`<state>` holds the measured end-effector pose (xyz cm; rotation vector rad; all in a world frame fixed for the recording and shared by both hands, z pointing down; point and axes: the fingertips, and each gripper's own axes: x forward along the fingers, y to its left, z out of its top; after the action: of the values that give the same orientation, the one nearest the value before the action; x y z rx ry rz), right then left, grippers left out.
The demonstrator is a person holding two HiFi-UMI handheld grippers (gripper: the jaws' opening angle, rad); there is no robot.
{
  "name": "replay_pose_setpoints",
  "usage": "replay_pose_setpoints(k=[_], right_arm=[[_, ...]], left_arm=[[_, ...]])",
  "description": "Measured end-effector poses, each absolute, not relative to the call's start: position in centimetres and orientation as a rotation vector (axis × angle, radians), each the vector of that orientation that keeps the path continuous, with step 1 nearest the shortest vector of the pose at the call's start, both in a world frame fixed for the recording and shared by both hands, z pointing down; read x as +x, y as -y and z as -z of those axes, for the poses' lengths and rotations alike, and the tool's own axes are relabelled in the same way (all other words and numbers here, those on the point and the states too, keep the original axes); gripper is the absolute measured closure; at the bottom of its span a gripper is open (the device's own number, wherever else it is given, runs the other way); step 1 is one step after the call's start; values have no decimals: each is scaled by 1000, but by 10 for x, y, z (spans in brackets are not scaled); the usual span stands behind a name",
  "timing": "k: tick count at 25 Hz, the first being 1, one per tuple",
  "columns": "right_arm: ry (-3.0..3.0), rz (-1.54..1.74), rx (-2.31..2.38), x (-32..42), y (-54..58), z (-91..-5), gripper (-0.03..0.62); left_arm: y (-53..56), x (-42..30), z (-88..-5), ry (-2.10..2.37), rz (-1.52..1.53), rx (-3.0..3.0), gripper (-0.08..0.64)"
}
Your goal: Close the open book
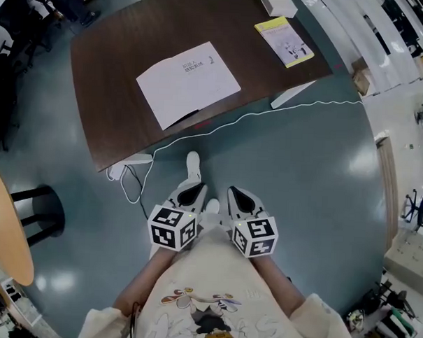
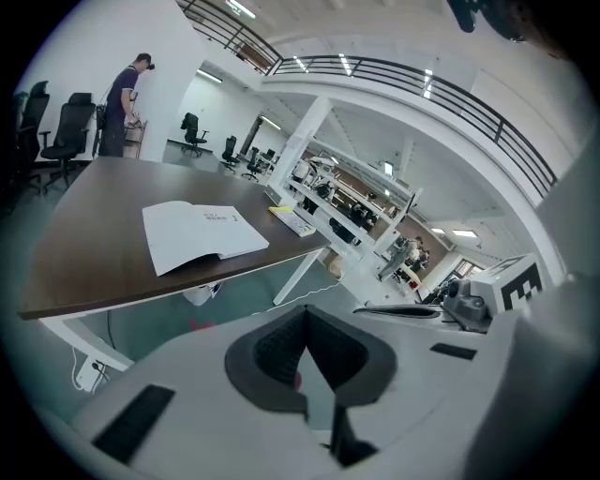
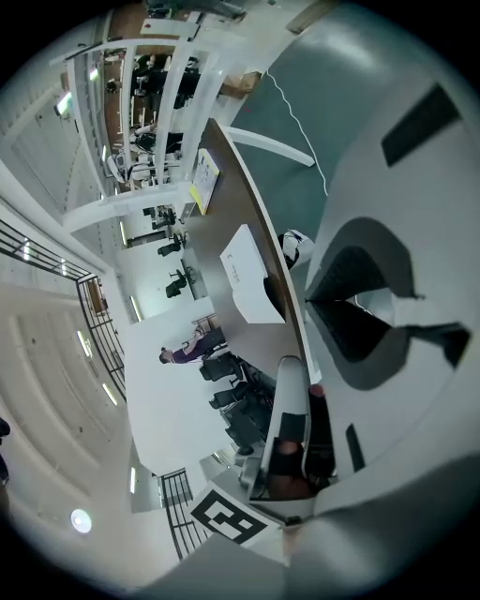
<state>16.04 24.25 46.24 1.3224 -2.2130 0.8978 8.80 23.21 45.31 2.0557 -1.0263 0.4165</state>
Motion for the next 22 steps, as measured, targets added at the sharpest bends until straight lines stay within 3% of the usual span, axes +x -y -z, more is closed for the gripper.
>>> replay_pose_setpoints(k=[12,22], right_arm=[[2158,-885,1305,124,-108,-466,586],[2145,-848,1314,100,-49,-461,586]], left_arm=[[-79,46,-460,992,-393,2052,554],[-27,28,-469,931,-372,2037,554]])
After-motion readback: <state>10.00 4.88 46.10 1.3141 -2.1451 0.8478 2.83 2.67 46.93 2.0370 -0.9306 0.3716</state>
